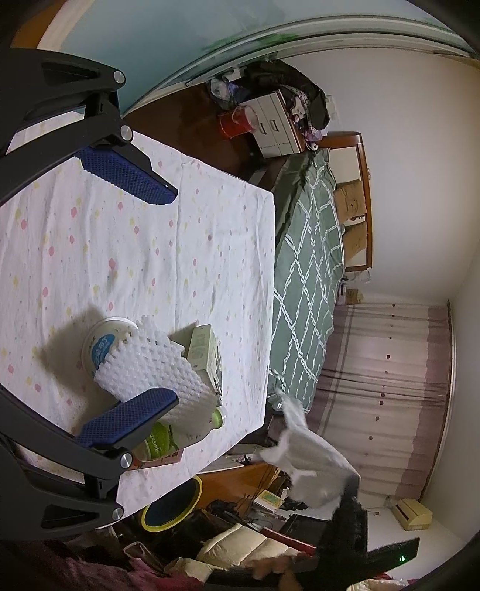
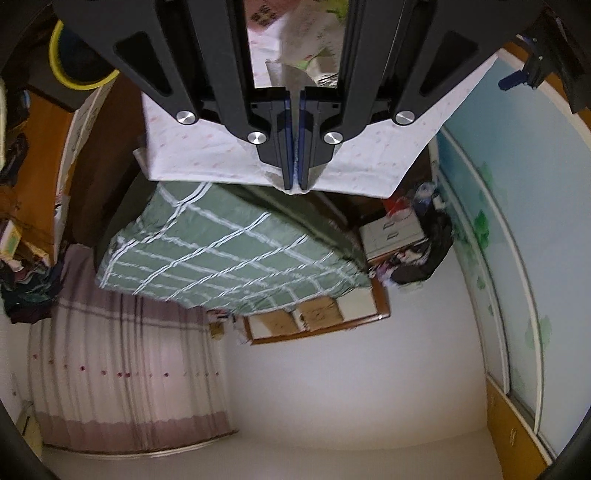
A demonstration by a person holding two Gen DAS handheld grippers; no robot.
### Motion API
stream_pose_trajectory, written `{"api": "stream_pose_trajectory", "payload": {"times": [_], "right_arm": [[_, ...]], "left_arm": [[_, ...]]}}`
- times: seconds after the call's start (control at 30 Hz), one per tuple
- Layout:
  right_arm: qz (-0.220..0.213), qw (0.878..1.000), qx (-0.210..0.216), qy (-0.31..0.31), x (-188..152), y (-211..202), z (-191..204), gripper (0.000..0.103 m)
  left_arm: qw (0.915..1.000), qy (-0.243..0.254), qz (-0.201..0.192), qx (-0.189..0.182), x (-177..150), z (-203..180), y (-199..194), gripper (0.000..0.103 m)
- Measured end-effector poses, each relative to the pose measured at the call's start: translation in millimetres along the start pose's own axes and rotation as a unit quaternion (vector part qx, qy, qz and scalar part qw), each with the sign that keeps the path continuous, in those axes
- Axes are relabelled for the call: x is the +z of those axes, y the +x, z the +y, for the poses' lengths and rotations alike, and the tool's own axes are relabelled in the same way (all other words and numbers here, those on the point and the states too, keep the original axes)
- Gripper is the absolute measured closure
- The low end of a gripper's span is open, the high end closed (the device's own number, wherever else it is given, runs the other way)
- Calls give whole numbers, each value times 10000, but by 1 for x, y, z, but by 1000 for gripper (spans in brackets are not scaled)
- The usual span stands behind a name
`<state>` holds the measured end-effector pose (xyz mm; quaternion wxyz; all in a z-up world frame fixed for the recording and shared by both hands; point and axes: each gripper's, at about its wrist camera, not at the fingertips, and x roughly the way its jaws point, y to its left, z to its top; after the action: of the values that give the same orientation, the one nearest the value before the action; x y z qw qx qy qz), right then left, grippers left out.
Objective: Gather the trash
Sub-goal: 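Carry the tissue into the bin and open the right tool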
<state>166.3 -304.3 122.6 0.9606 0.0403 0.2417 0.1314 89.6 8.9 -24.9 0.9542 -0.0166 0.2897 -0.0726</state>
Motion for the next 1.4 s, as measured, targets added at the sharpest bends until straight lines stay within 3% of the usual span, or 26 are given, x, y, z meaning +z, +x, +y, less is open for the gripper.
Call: {"api": "stream_pose_trajectory", "payload": {"times": [0.13, 0.33, 0.63, 0.77, 0.93, 1.0, 1.1, 1.13, 1.4], "right_arm": [[-114, 9992, -374, 70, 4, -21, -29, 100], [32, 9925, -1146, 423, -17, -41, -100, 100], [859, 9625, -2274, 1201, -92, -26, -229, 100], [1172, 9479, -2554, 1499, -127, -10, -266, 100], [1556, 9318, -2841, 1636, -158, 8, -294, 99], [1619, 9279, -2930, 1643, -166, 11, -298, 93], [1722, 9239, -2960, 1708, -173, 15, -305, 71], [1705, 9240, -2964, 1711, -174, 15, -304, 67], [1605, 9264, -3026, 1563, -177, 6, -297, 67]], "left_arm": [[10000, -21, 11, -61, 1, -1, 1, 5], [9998, 64, 38, -160, 1, -12, 4, 5], [9990, 302, 125, -315, 2, -38, 11, 5], [9985, 395, 135, -367, 3, -47, 12, 5], [9978, 499, 146, -409, 7, -57, 14, 5], [9977, 521, 171, -410, 7, -60, 16, 5], [9974, 560, 207, -411, 7, -63, 19, 5], [9973, 566, 215, -413, 7, -63, 19, 5], [9953, 624, 262, -687, 3, -77, 23, 5]]}}
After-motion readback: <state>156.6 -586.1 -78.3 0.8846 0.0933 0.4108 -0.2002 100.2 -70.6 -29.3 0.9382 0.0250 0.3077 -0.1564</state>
